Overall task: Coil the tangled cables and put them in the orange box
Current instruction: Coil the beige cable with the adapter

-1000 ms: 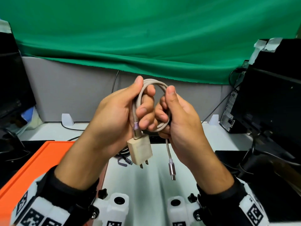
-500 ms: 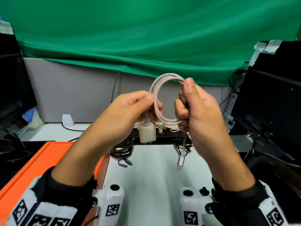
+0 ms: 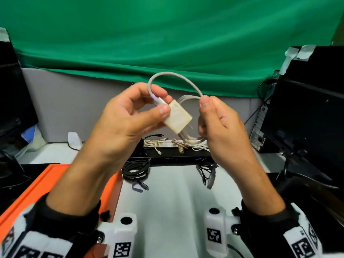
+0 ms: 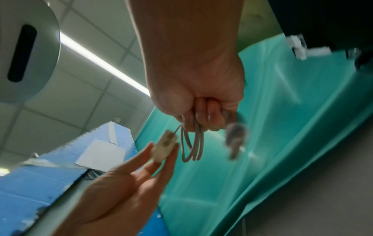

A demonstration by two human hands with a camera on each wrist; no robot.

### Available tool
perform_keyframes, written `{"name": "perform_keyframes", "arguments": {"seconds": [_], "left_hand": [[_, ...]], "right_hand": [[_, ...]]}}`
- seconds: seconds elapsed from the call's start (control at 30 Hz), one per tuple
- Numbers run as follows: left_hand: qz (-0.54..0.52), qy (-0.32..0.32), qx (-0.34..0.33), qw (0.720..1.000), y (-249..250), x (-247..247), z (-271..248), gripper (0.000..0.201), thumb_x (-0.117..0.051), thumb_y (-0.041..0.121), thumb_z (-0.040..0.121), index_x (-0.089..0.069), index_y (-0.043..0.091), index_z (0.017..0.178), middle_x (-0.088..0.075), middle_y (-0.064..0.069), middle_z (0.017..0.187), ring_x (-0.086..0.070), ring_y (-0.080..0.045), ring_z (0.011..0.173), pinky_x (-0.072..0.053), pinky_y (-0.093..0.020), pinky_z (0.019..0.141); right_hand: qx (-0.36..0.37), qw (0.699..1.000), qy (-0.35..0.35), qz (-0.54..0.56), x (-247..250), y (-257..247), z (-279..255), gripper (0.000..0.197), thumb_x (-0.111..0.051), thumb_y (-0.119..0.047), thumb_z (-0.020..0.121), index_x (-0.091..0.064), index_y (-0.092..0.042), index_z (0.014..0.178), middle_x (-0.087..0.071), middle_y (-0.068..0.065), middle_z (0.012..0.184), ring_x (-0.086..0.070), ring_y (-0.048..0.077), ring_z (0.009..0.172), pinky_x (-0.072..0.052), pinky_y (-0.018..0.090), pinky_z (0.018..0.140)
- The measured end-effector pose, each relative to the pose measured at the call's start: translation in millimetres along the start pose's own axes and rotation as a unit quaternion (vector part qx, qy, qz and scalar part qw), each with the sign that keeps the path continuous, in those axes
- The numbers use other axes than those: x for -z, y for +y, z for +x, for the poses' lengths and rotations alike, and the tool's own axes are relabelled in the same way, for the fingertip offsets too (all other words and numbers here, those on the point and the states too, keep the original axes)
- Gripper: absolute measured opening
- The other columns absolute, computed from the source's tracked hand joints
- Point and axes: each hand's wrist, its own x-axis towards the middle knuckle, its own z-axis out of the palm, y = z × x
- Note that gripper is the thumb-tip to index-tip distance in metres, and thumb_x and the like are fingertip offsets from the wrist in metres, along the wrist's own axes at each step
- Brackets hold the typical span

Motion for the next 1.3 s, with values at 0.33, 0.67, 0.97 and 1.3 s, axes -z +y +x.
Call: {"name": "perform_keyframes", "arguments": {"seconds": [0.33,0.67,0.97,1.3], "left_hand": [[0.320,0.095,-0.231,0.914,-27,-26,-9,0.035,-0.069,0.005,0.088,-0.053,0.011,0.119,-0.051,-0.008,0.127,-0.053,-0.021,0.122,-0.047,-0.038,0.100],[0.249,-0.008,-0.053,0.967,-22,-23,-8,0.051,-0.060,0.005,0.089,-0.047,0.030,0.132,-0.069,0.006,0.098,-0.068,-0.016,0.085,-0.057,-0.034,0.078],[0.345,-0.136,0.042,0.928,-16,2,-3,0.054,-0.042,0.072,0.084,-0.057,0.021,0.081,-0.050,0.012,0.056,-0.044,-0.006,0.050,-0.037,-0.024,0.048],[0.232,-0.203,0.134,0.942,-14,21,1,0.042,-0.053,0.040,0.098,-0.057,0.016,0.132,-0.074,-0.003,0.117,-0.068,-0.018,0.113,-0.054,-0.032,0.098]], "right_hand": [[-0.110,0.967,-0.082,0.213,-12,-10,-6,0.044,-0.036,-0.049,0.107,-0.044,-0.019,0.076,-0.033,-0.008,0.051,-0.029,0.010,0.039,-0.029,0.026,0.044],[0.030,0.990,-0.118,0.074,-3,-12,-9,0.041,-0.041,-0.043,0.107,-0.050,-0.029,0.069,-0.049,-0.007,0.051,-0.045,0.008,0.045,-0.039,0.030,0.049],[-0.078,0.968,-0.034,0.237,-3,-7,0,0.043,-0.040,-0.040,0.108,-0.047,-0.015,0.074,-0.040,0.001,0.062,-0.033,0.013,0.036,-0.036,0.025,0.038],[-0.104,0.977,-0.058,0.176,-9,12,6,0.045,-0.038,-0.043,0.108,-0.048,-0.017,0.074,-0.042,0.006,0.067,-0.036,0.018,0.039,-0.036,0.027,0.041]]}}
